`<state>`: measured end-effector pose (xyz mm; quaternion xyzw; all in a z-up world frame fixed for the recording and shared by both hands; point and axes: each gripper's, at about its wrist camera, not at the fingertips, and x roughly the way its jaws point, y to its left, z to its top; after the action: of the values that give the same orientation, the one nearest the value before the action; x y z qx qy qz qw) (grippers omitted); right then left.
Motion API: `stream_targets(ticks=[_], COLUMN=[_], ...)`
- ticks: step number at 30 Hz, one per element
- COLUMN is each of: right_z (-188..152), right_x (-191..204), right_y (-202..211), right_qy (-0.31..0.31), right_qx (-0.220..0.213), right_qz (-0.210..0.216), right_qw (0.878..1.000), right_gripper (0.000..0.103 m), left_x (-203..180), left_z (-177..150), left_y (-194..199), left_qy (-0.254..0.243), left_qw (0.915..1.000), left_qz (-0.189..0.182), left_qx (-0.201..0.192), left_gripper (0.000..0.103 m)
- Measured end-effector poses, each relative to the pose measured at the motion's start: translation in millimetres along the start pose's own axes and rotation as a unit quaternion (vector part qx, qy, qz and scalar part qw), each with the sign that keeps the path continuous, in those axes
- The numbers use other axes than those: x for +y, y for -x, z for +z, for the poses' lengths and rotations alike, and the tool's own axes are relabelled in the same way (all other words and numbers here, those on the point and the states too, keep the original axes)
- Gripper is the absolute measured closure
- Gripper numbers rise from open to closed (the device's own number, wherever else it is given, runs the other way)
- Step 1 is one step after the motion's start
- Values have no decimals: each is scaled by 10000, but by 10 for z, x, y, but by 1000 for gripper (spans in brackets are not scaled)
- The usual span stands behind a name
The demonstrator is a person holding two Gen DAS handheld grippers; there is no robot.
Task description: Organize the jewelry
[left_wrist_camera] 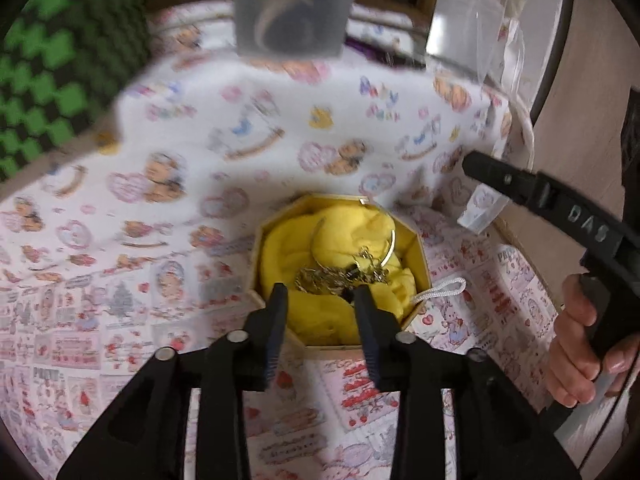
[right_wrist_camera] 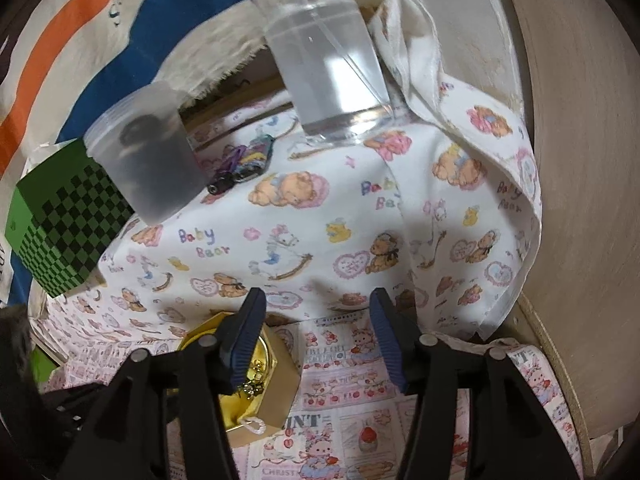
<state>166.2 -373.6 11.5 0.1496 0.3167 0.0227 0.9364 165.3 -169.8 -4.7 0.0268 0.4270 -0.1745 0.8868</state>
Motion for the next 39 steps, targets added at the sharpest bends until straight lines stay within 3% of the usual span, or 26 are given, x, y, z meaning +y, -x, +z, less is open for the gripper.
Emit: stream_targets(ticks=[3, 6, 8, 10, 14, 18, 20, 25, 31, 39], right_z=[5, -10, -46, -88, -207, -384, -509, -740, -860, -914], right_x=[91, 264, 398, 532, 770, 1012, 1083, 1159, 1121, 1109], right_y=[86, 219, 307, 361, 446, 541, 593, 621, 544, 572], right_qy=[210, 531, 720, 848, 1009, 1368, 1467, 1533, 1570, 1651], right_qx=[-155, -378, -519, -546, -619, -768, -899, -1306, -1280, -1495], right_qz=[75, 92, 95, 132, 214, 180, 184, 88, 125, 73], right_qw=[9996, 9978, 9960, 9948, 9927, 9875, 9849, 9795, 9792, 9748], right_gripper=[45, 37, 25, 15, 3, 0, 0, 0, 0, 0], left_x=[68, 159, 256, 341, 593, 810, 875, 911, 928, 972], left_z=[-35, -115, -186, -264, -447, -612, -685, -816, -933, -977], left_y=[249, 566, 776, 940, 1146, 1198, 1200, 1125, 1114, 1041], left_qy=[-27, -106, -136, -254, -81, 156, 183, 159, 259, 289], left_qw=[9994, 9962, 9930, 9900, 9820, 9744, 9712, 9661, 9544, 9521], left_qz=[134, 421, 556, 582, 889, 1066, 1120, 1302, 1316, 1457], left_qx=[-309, -750, -1032, -1262, -1662, -1971, -2097, -2225, -2666, -2674], left_gripper=[64, 50, 38, 35, 20, 12, 2, 1, 1, 1])
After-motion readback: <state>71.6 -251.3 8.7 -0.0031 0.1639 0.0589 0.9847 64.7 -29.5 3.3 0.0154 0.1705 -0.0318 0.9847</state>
